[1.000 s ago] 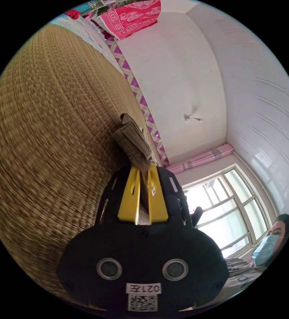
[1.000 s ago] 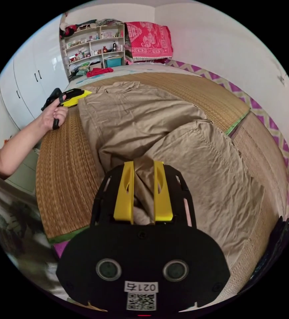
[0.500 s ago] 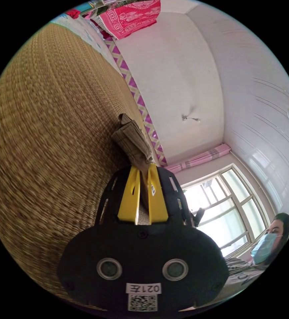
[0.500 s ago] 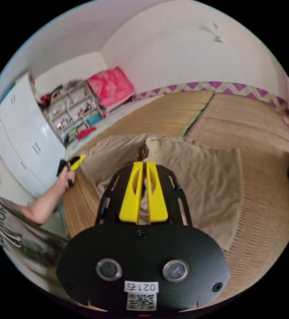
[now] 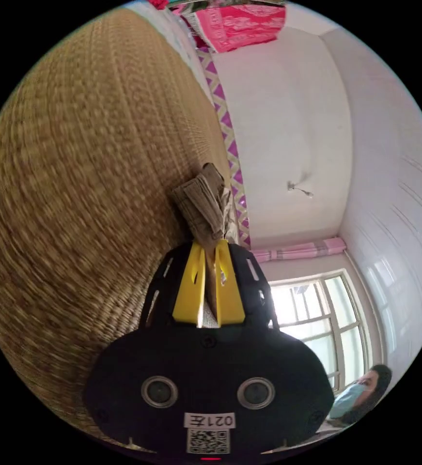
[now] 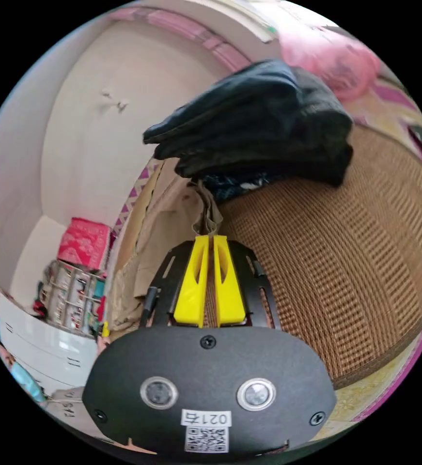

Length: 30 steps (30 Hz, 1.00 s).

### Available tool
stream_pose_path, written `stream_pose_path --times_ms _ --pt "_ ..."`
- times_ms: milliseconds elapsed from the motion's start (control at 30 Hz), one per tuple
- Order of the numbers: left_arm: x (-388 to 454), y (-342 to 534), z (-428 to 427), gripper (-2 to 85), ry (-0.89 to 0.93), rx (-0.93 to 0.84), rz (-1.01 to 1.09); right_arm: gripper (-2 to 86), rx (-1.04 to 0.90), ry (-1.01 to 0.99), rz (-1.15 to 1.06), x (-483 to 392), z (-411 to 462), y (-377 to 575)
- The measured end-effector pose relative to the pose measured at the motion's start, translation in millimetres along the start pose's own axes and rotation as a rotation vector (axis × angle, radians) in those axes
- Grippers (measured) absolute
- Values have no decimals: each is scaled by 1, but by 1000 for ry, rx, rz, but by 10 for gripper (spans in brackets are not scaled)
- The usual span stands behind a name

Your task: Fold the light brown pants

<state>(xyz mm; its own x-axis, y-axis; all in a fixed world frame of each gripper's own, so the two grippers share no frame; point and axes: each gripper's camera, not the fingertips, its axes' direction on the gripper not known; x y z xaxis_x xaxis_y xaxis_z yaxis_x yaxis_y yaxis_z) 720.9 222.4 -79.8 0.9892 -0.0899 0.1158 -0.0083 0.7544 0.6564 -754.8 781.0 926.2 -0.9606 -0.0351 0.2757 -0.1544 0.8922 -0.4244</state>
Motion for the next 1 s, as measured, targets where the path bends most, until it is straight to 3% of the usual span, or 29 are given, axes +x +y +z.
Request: stream_pose_path --times_ms 100,233,400,500,567,700,767,900,1000 --pt "21 -24 -12 -4 -111 18 38 7 16 -117 131 51 4 15" --pt "36 -51 -12 4 -172 -37 64 20 -45 -74 118 55 19 22" --pt "37 -55 -15 36 -89 -42 87 70 -66 -8 79 38 22 20" --pt "70 -47 -27 53 -83 11 191 65 0 140 -160 -37 12 8" --pt "112 -40 -31 58 -153 61 305 61 -12 184 -547 -139 39 3" --pt "222 -20 -6 65 -409 148 556 75 -136 278 -1006 -272 126 7" --pt "244 -20 3 67 -507 189 476 82 -226 310 -1167 -327 191 -1" --pt "211 -22 -18 75 -341 295 130 91 -380 356 -1319 -370 281 -19" --pt "196 -21 -42 69 -386 380 64 96 -497 323 -1361 -383 336 -39"
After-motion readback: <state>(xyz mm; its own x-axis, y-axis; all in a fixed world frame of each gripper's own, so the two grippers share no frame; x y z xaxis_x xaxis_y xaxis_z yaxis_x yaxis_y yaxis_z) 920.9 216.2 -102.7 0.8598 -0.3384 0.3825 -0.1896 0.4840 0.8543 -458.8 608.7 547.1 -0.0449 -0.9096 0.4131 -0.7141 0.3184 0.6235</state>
